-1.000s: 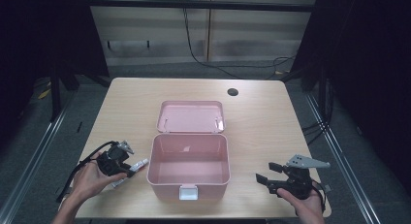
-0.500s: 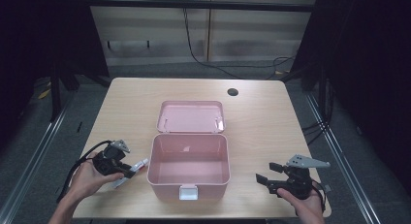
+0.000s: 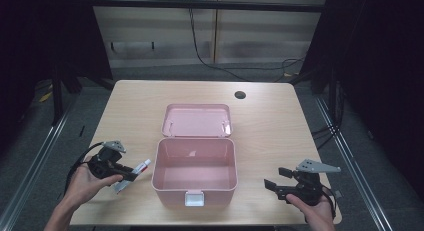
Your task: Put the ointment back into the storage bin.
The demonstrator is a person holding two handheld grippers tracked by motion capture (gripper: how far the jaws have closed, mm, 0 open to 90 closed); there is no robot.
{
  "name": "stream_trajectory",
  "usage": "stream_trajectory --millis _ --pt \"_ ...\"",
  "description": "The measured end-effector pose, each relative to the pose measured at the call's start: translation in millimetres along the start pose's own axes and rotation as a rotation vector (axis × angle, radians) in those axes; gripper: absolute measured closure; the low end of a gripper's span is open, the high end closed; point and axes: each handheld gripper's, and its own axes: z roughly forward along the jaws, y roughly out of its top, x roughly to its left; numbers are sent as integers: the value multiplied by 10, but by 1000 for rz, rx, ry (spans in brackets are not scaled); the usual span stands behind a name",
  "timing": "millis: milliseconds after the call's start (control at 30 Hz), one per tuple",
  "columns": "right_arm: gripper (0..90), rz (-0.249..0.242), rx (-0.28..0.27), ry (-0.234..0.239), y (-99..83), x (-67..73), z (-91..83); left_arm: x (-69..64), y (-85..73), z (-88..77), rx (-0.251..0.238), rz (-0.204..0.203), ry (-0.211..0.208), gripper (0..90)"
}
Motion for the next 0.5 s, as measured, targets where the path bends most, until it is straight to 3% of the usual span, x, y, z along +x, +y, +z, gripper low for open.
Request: stream_trajectory --millis 200,267,367,500 --pt "238 0 -1 1 0 1 -3 -19 -21 -59 -26 -8 11 710" --pt "238 0 -1 1 -1 1 -3 -21 -24 -73 -8 12 18 710" --pt "238 3 -1 1 -1 0 -5 -35 -31 -99 -19 18 22 710" --pt "238 1 -4 1 -3 0 -8 -40 -37 -166 -64 -15 15 711"
